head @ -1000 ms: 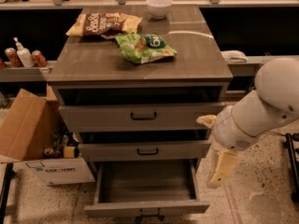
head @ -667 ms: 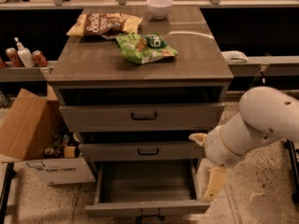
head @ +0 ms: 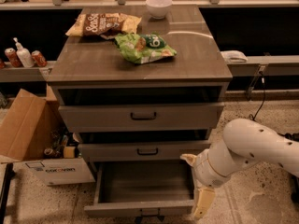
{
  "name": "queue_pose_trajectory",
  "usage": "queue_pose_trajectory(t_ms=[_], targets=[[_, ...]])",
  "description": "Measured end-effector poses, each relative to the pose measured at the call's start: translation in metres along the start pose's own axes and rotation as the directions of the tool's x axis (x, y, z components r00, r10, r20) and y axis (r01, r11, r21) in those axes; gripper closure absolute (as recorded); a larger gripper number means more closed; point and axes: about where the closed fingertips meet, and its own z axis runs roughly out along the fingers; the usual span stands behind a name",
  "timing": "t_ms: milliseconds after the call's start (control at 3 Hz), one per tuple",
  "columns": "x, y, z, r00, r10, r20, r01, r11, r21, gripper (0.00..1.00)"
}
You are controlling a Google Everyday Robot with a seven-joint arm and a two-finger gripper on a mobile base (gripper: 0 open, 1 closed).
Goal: Close bottom drawer
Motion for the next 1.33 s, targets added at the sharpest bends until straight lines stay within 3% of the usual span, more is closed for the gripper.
queue_pose_trajectory(t_ms=[667,1000,1333], targets=[[0.037,-0.007,0.082,0.997,0.063,-0.053,-0.066,0.9958,-0.063,0.0],[0.055,-0.002,0.123,0.994,0.097,-0.041,-0.1,0.9908,-0.09,0.0],[0.079,0.016,0.178,0.988,0.157,0.004,-0.155,0.9781,-0.138,0.0]])
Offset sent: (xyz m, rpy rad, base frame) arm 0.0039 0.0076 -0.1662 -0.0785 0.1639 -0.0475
